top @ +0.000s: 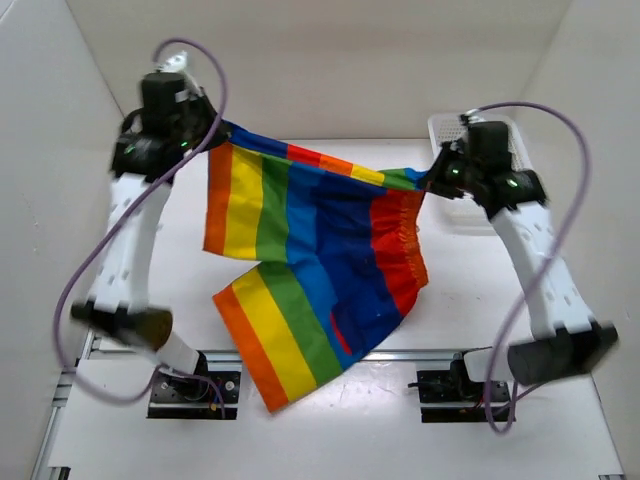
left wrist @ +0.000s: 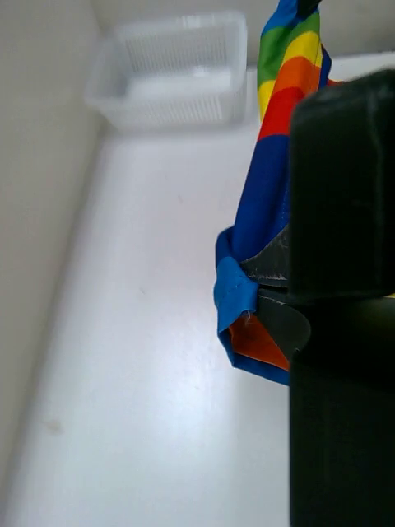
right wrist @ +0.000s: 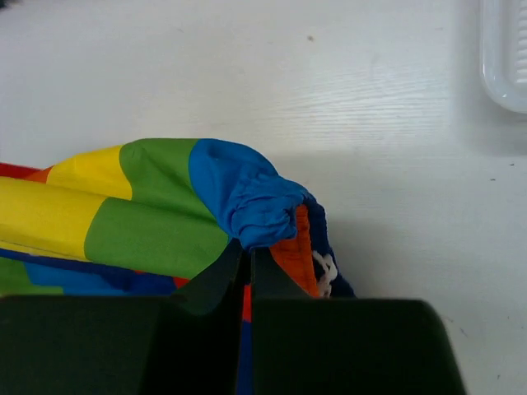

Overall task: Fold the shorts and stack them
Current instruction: Fold the shorts

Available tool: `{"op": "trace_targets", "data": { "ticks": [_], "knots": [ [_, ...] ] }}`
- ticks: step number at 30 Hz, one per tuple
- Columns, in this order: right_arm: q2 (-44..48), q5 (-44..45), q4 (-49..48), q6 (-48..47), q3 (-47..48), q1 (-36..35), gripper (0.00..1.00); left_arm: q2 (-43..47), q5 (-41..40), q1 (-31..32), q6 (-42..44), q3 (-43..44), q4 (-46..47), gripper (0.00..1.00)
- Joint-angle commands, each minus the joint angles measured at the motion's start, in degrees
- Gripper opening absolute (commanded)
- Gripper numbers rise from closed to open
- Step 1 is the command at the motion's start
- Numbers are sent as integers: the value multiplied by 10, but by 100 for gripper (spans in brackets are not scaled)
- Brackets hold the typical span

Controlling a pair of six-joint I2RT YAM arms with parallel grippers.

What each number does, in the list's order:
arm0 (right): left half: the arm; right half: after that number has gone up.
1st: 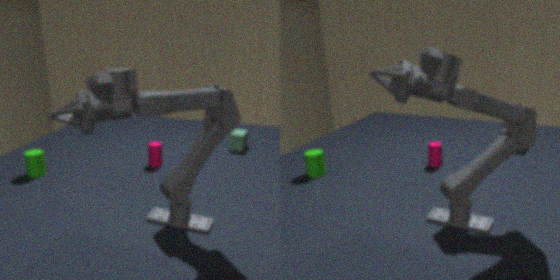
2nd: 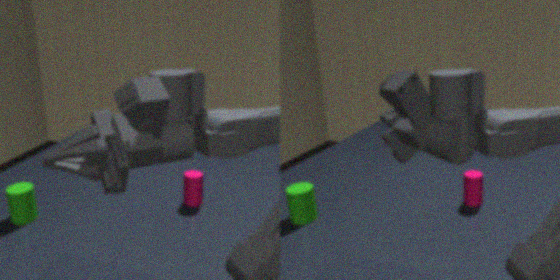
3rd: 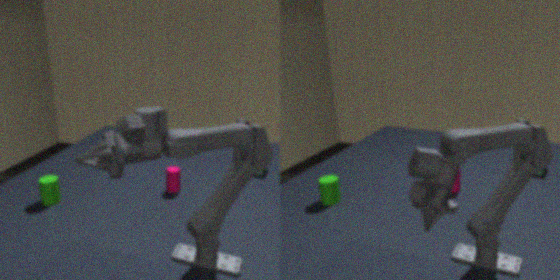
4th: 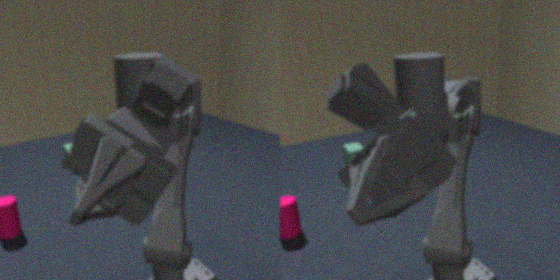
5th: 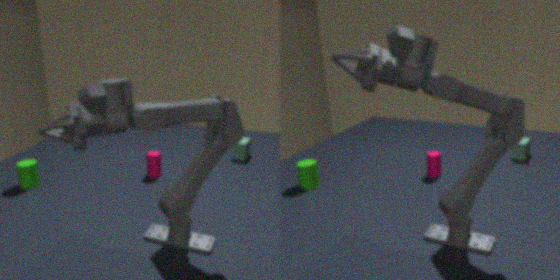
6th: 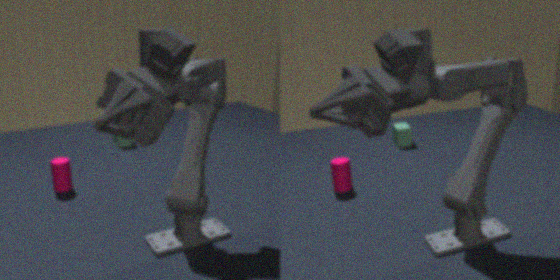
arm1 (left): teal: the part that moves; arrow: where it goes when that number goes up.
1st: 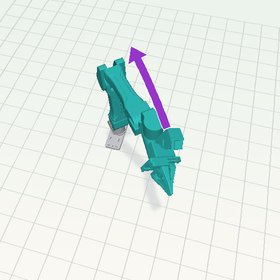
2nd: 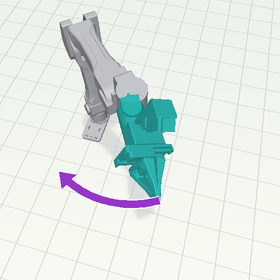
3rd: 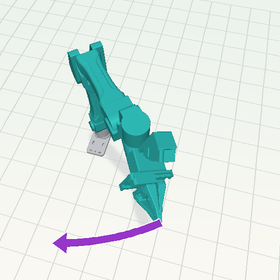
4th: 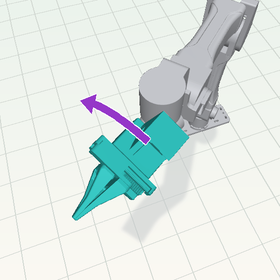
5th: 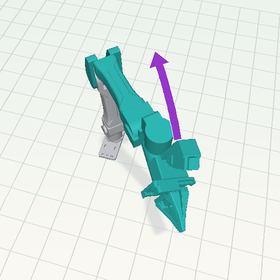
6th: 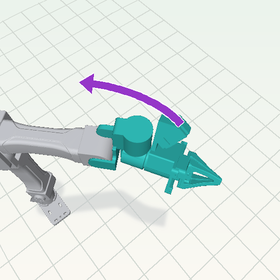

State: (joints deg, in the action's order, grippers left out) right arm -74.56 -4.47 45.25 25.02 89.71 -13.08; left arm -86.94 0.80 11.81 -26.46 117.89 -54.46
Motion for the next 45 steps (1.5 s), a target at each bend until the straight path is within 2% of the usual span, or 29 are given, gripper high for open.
{"op": "trace_targets", "data": {
  "ticks": [1,6,10,13,14,15,17,18,20,24,27,28,30,31,35,40,45],
  "knots": [
    [-89,58,-79,-23,-16,7,0,-52,-45,-27,18,-8,16,10],
    [-232,53,-93,-29,55,7,0,-182,-32,-45,18,66,16,10],
    [-375,24,-61,-23,177,17,0,-250,-10,-67,11,131,10,10],
    [-473,-4,-8,-23,315,25,0,-306,16,-87,1,188,0,10],
    [-494,-25,31,-17,389,39,0,-322,24,-93,-7,209,-11,10],
    [-510,-33,49,-17,418,39,0,-349,32,-100,-7,244,-22,10],
    [-520,-56,66,-11,438,53,0,-356,50,-108,-12,261,-55,10],
    [-496,-68,66,0,426,61,0,-336,50,-108,-12,256,-55,10],
    [-469,-102,56,11,375,68,0,-301,65,-108,-12,207,-55,10],
    [-369,-125,49,5,276,68,0,-161,96,-99,16,91,-49,10],
    [-295,-107,49,-8,191,68,0,-89,96,-82,26,-32,-49,10],
    [-278,-101,49,-8,167,74,0,-45,103,-77,26,-100,-49,10],
    [-235,-101,49,3,106,74,0,-1,103,-68,9,-176,-43,10],
    [-223,-106,49,3,87,74,0,41,114,-62,-8,-247,-43,10],
    [-171,-98,76,27,12,74,0,131,119,-36,-33,-372,-52,10],
    [-139,-60,112,37,-65,74,0,218,125,-1,-39,-470,-93,10],
    [-133,-20,126,50,-124,74,0,274,147,86,-71,-574,-112,10]
  ]
}}
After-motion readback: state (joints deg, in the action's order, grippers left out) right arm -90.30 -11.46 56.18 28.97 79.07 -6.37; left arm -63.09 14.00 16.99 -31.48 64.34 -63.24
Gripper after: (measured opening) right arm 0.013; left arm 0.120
